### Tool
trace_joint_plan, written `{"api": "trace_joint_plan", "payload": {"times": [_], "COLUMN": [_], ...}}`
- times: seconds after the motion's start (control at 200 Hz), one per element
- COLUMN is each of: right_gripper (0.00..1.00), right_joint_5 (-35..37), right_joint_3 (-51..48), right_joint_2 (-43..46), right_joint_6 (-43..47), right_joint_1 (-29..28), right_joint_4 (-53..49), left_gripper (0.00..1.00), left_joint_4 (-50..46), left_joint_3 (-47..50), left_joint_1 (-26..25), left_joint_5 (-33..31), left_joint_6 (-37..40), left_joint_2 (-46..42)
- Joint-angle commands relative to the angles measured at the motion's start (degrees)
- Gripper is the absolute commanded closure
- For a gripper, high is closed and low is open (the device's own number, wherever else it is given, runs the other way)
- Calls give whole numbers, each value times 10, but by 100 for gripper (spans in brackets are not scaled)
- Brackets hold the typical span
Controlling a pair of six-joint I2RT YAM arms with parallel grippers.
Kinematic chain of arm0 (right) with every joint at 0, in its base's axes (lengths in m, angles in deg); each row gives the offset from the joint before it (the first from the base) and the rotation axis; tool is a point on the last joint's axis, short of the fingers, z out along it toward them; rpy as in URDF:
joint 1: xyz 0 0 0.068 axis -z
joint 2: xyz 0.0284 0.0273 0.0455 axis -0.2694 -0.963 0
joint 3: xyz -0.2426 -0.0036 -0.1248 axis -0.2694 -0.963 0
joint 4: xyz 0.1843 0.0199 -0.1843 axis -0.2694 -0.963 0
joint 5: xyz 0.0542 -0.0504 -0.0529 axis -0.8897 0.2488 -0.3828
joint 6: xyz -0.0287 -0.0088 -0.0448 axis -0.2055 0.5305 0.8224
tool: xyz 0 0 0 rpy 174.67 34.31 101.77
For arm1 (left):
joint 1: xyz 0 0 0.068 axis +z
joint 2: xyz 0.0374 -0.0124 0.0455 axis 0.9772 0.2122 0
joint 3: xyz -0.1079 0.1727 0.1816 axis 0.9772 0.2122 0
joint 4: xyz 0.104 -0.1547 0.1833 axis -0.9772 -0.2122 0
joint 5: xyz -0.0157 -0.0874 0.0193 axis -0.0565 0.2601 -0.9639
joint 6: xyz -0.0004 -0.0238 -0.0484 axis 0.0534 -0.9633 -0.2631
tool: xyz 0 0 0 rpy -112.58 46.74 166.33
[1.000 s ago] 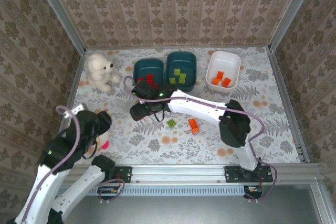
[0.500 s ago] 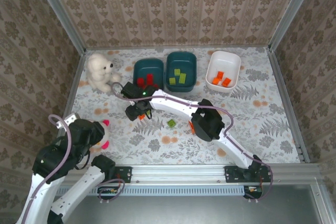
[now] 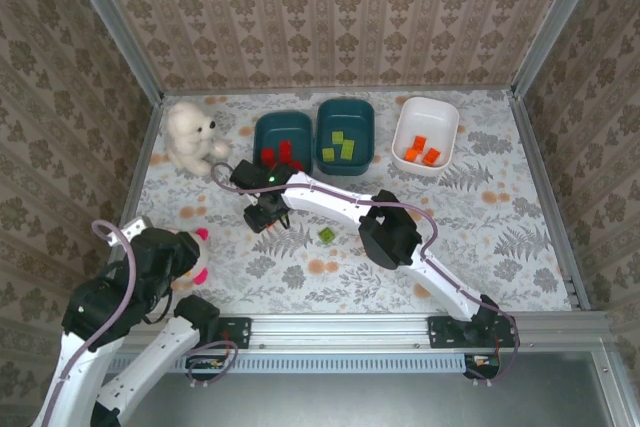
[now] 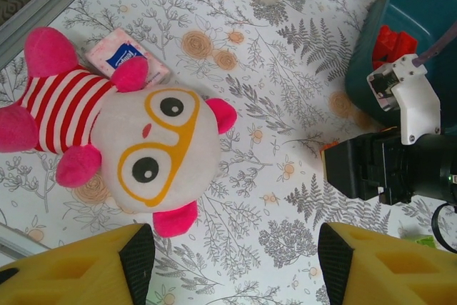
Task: Sort the legos into containers by color
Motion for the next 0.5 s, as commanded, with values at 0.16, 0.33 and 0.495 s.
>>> {"api": "trace_joint_plan", "payload": {"times": [0.16, 0.33, 0.495], "right_gripper": [55, 61, 68], "right_joint_5": [21, 17, 19], "right_joint_3": [16, 30, 35], "right_joint_2": [-27, -31, -5], "right_joint_6": [3, -4, -14], "right_joint_1": [-4, -5, -6], "right_joint_4": [-49, -48, -38], "left_gripper": [35, 35, 34], "left_joint_4": [28, 32, 43], "left_joint_3": [11, 11, 14], "left_joint_1": [3, 3, 3], "left_joint_5": [11, 14, 24], "left_joint_6": [6, 9, 24], "left_joint_2": [19, 20, 26]}}
